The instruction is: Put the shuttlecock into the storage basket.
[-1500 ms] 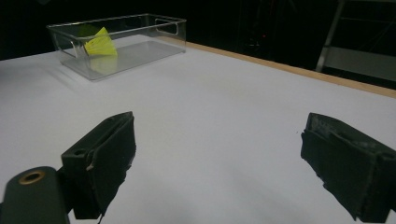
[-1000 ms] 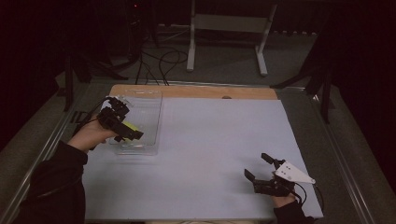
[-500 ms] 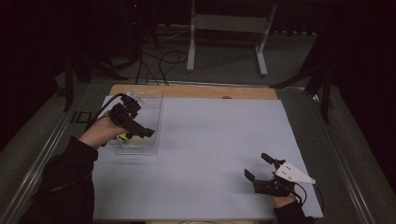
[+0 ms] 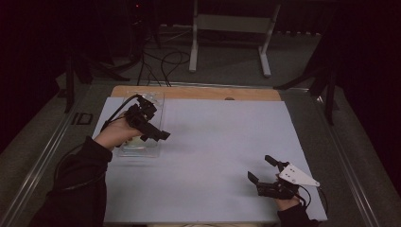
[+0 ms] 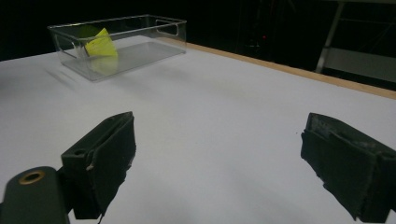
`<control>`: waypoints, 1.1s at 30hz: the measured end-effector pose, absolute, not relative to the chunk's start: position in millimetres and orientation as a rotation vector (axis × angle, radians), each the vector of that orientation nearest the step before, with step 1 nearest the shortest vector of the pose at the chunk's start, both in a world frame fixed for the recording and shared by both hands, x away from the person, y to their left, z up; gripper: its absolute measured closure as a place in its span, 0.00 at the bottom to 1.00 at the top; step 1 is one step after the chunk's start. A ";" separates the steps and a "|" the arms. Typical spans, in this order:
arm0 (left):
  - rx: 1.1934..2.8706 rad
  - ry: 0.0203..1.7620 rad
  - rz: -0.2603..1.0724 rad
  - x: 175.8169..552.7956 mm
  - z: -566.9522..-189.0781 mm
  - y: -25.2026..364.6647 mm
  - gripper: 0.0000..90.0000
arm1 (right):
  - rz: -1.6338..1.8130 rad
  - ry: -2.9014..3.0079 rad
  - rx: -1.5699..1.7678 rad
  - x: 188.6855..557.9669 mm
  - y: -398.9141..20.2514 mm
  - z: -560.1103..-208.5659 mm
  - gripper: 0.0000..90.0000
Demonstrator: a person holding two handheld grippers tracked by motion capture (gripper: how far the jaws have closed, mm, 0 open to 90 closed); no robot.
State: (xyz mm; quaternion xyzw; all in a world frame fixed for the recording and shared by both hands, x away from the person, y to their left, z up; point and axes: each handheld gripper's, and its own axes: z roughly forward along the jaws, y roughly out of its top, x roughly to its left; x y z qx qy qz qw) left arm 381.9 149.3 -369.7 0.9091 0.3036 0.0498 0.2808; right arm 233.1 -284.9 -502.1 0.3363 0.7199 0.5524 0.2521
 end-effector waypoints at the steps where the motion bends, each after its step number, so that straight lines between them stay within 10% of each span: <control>1: 2.434 0.803 0.128 381.5 -370.2 146.3 0.00 | 1.501 1.958 0.915 233.0 -284.9 -502.0 0.11; 33: 2.444 0.469 0.066 347.7 -409.1 86.6 0.00 | 1.504 1.961 0.911 232.5 -284.9 -501.9 0.11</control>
